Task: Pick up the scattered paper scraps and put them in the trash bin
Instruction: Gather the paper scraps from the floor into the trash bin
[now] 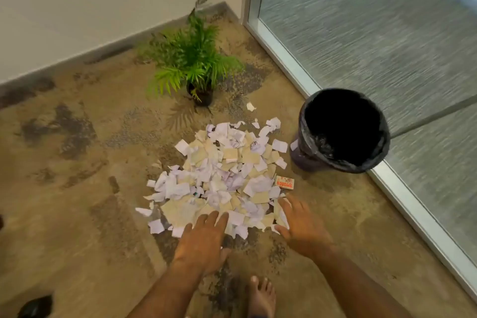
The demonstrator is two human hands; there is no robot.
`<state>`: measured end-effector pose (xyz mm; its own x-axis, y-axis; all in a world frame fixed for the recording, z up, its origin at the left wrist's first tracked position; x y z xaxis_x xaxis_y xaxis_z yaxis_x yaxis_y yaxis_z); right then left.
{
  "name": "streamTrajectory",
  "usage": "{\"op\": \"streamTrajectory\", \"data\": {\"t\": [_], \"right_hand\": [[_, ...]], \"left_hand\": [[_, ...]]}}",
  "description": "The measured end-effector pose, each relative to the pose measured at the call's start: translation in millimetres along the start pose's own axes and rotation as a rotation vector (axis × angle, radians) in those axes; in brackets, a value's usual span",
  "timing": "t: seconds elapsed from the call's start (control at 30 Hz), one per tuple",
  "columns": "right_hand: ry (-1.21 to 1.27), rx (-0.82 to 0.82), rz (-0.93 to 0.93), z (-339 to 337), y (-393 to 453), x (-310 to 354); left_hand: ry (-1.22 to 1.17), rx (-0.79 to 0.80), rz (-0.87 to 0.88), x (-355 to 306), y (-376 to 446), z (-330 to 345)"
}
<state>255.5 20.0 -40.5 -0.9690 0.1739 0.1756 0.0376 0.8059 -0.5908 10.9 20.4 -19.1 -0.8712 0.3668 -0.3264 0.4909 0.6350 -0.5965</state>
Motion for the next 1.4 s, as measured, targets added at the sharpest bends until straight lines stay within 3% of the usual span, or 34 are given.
{"op": "streamTrajectory", "data": {"t": [0.2, 0.47, 0.6, 0.73, 0.87, 1.07, 1.23, 1.4], "right_hand": [[-0.228, 0.109, -0.164, 143, 110, -10], [-0.407, 0.061, -0.455, 224, 203, -8], [-0.430, 0.029, -0.519, 229, 216, -15], [-0.380, 0.020, -0.510, 231, 214, -16], [-0.183, -0.060, -0.481, 239, 209, -18], [0.058, -0.202, -0.422, 231, 217, -23], [0.346, -0.350, -0.332, 180, 196, -34], [0.577, -0.607, -0.246, 89, 147, -49]], "left_hand": [[0.036, 0.123, 0.003, 51, 112, 121], [-0.158, -0.108, -0.103, 84, 213, 235], [-0.046, -0.170, -0.060, 84, 228, 254], [-0.106, -0.303, 0.004, 89, 226, 251], [-0.251, -0.206, 0.018, 88, 229, 247], [-0.391, -0.241, -0.020, 101, 228, 219], [-0.522, -0.268, 0.008, 112, 216, 147], [-0.719, -0.465, 0.082, 96, 209, 45]]}}
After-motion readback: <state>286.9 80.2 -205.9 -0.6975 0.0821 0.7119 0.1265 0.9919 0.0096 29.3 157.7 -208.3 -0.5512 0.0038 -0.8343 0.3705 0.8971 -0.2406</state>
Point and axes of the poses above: each hand's wrist, its own y-axis towards the middle knuckle, its own z-axis out of the palm, x = y × z, the point moved 3 cm from there along y, towards the middle knuckle, and after that the axes turned 8 degrees about z, right-handed, at the moved point
